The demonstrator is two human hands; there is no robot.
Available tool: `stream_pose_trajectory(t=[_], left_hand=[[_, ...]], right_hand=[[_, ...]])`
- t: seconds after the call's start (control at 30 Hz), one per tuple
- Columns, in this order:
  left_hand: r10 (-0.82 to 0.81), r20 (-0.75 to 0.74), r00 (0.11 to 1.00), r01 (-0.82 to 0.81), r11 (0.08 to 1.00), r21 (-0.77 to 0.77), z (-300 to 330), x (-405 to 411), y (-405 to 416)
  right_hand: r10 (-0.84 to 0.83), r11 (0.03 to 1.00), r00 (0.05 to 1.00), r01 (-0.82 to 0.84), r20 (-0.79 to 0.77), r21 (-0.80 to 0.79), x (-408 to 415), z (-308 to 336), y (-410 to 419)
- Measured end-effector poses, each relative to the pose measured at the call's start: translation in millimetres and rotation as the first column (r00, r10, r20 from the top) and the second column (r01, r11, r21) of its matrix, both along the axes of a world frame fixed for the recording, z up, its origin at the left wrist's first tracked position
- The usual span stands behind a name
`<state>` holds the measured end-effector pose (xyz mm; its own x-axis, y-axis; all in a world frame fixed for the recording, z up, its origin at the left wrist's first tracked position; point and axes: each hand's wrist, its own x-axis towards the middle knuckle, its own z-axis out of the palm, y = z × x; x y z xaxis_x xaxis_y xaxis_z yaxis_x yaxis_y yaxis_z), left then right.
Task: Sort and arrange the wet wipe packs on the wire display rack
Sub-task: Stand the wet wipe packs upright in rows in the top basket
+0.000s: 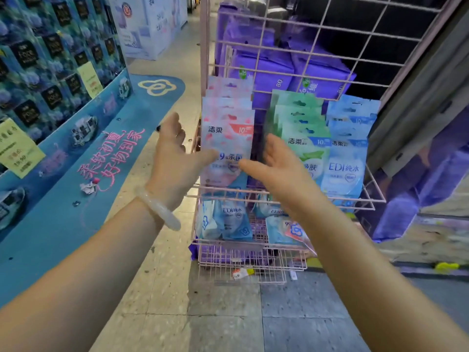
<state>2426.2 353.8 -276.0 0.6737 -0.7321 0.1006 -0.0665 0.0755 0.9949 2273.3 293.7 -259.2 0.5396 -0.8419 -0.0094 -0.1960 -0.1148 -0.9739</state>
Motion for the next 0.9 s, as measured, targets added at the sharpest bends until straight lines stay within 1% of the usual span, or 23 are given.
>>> stream_pose_trajectory(t=[0.07,0.1,0.13,0.17,0.23,0.3,0.37,0.4,0.43,0.47,0.5,0.53,0.6,0.67,0.8,0.9], left_hand=[[0.143,-0.094,0.985,-0.151,0.984,-0.091,-18,-3,27],[0.201,-0.149,0.968,-0.216,0.972,-0.091,-31,-8,39],[0.247,-0.198,0.948,-0.261,0.964,-0.047,-47,-13,47],[0.275,-0.234,0.933,-0.275,0.961,0.030,-65,-21,53],[0.275,-0.272,0.922,-0.218,0.950,0.221,-98,-38,57],[0.240,-0.315,0.918,-0.118,0.925,0.360,-124,-55,58],[0.214,-0.345,0.914,-0.041,0.894,0.447,-141,-66,58],[0.203,-0.347,0.916,-0.013,0.877,0.480,-147,-70,58],[0.189,-0.343,0.920,0.011,0.863,0.504,-152,-72,57],[0.171,-0.338,0.926,0.033,0.853,0.521,-155,-73,56],[0.156,-0.336,0.929,0.051,0.845,0.532,-158,-74,55],[0.147,-0.337,0.930,0.064,0.839,0.541,-160,-76,54],[0.147,-0.346,0.927,0.075,0.830,0.553,-163,-77,53],[0.156,-0.361,0.919,0.077,0.830,0.553,-164,-78,52],[0.149,-0.380,0.913,0.092,0.831,0.548,-163,-79,54],[0.137,-0.407,0.903,0.113,0.839,0.533,-162,-81,55]], right_hand=[[0.104,0.994,0.994,-0.104,0.039,0.018,-36,-9,16],[0.156,0.985,0.988,-0.157,0.014,0.069,-50,-21,22],[0.203,0.972,0.978,-0.195,-0.055,0.130,-59,-37,25],[0.234,0.963,0.958,-0.205,-0.168,0.175,-63,-58,24],[0.218,0.969,0.892,-0.149,-0.396,0.198,-64,-104,17],[0.130,0.987,0.846,-0.061,-0.517,0.148,-57,-143,3],[0.033,0.998,0.815,0.005,-0.579,0.063,-43,-173,-16],[0.004,1.000,0.776,0.005,-0.630,0.013,-35,-184,-25],[-0.007,1.000,0.719,-0.008,-0.695,-0.018,-27,-192,-34],[-0.008,1.000,0.662,-0.013,-0.749,-0.022,-19,-197,-40],[0.014,1.000,0.636,-0.013,-0.772,0.008,-11,-203,-45],[0.055,0.998,0.648,-0.011,-0.760,0.062,-4,-208,-48],[0.109,0.989,0.717,-0.006,-0.689,0.150,8,-214,-51],[0.102,0.989,0.735,-0.004,-0.671,0.145,16,-218,-52],[0.036,0.996,0.721,0.027,-0.692,0.079,19,-216,-58],[-0.025,0.991,0.759,0.106,-0.650,0.087,15,-214,-63]])
